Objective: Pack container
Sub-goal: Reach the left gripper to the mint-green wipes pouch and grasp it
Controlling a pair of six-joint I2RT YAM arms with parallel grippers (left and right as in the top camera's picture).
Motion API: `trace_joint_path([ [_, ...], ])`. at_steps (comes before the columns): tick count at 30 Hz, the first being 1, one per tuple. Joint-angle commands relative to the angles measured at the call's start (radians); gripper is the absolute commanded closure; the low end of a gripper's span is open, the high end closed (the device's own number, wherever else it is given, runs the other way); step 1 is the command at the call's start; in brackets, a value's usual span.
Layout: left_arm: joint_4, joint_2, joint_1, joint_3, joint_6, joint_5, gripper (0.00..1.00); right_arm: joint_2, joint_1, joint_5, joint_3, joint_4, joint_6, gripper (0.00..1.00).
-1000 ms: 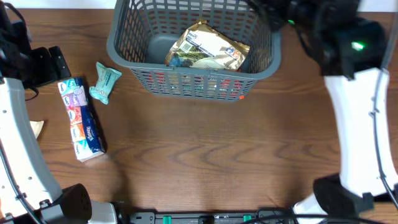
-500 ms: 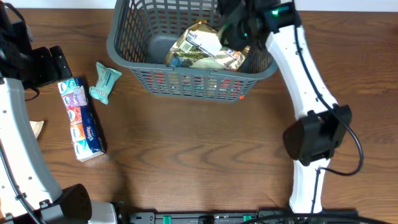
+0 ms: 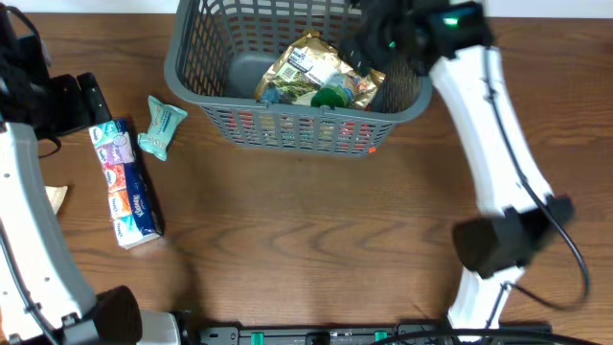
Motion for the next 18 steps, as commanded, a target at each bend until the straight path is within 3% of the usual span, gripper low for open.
trace_joint_path([
  [1, -0.005, -0.083, -0.036, 0.051, 0.038, 0.020, 0.01, -0.176, -0.044, 0.076, 0.055, 0.012, 0.143, 0.01],
  [9, -0.008, -0.076, -0.159, 0.060, 0.332, 0.100, 0.01, -0.357, -0.212, 0.156, 0.055, -0.164, 0.298, 0.01],
  [18, 0.008, 0.106, -0.153, 0.060, 0.346, 0.100, 0.01, -0.378, -0.394, 0.193, 0.053, -0.321, 0.354, 0.01],
])
